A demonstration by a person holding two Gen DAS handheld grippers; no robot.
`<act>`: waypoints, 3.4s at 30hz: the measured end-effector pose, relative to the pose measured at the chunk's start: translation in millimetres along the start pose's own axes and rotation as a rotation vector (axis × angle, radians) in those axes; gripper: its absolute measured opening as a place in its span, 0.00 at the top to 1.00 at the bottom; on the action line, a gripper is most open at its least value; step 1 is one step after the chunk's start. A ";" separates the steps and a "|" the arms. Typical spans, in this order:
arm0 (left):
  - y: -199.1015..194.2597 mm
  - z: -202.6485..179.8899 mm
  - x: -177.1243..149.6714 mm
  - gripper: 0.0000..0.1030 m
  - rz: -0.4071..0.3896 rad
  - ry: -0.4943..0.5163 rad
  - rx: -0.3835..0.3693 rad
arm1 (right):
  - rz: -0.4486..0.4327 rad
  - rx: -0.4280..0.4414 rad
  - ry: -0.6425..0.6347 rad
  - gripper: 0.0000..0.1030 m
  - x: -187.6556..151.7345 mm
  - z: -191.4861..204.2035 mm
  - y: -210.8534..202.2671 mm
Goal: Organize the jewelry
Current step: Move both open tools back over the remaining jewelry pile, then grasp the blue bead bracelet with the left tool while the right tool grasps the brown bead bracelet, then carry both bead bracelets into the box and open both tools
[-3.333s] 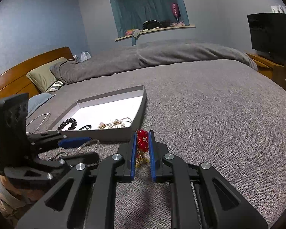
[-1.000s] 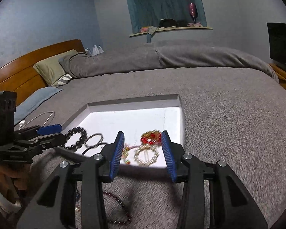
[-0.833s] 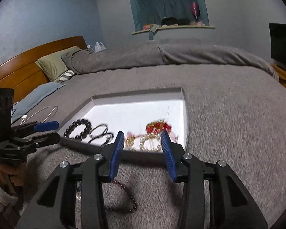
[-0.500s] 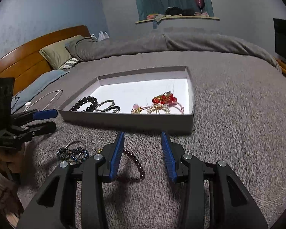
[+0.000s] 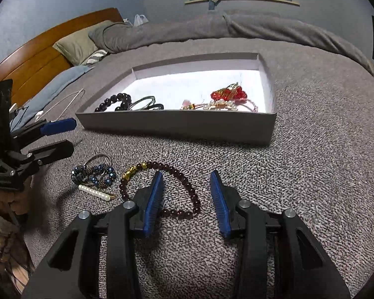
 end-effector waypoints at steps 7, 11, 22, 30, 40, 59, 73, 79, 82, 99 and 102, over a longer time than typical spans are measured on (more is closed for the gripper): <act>0.4 -3.3 -2.0 0.23 0.003 0.029 0.022 | 0.018 0.016 -0.020 0.92 -2.4 4.3 2.9; 0.6 -4.9 -2.1 0.23 0.004 0.037 0.026 | -0.002 0.003 -0.006 0.94 -0.4 0.8 -0.9; 5.2 -28.6 -9.0 0.40 0.035 0.103 -0.062 | -0.028 -0.043 0.041 0.94 2.9 -23.3 -10.2; 21.9 -39.7 -17.1 0.58 0.095 0.138 -0.081 | -0.027 -0.045 0.024 0.94 2.2 -19.8 -10.1; 23.9 -52.5 -21.1 0.92 0.120 0.171 -0.121 | -0.046 -0.032 0.022 0.94 4.0 -17.5 -14.3; -28.2 -12.8 34.0 0.93 -0.073 0.055 -0.095 | -0.229 0.040 0.026 0.94 37.5 -3.1 -62.5; -34.3 2.8 67.8 0.93 -0.147 0.015 -0.081 | -0.295 -0.004 -0.009 0.94 65.1 1.4 -69.5; -26.8 6.9 76.5 0.92 -0.156 0.010 -0.061 | -0.301 -0.046 -0.042 0.94 79.3 4.9 -58.2; -23.2 5.9 81.6 0.92 -0.162 0.012 -0.061 | -0.298 -0.054 -0.045 0.94 85.0 4.7 -51.2; 47.1 30.9 103.9 0.92 -0.121 -0.029 -0.015 | -0.218 -0.024 -0.002 0.94 118.9 -5.2 16.5; 71.5 41.7 99.8 0.92 -0.065 -0.038 0.004 | -0.165 -0.067 0.022 0.94 111.8 -20.8 33.1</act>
Point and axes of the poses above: each gripper's, at about its wrist camera, not at the fingertips, and y roughly the way its jaws point, z to its left, x to its top, the point moved 7 cm from there along y, roughly the way its jaws point, and after that the axes turned 1 degree about -y, right-handed, at the moved point
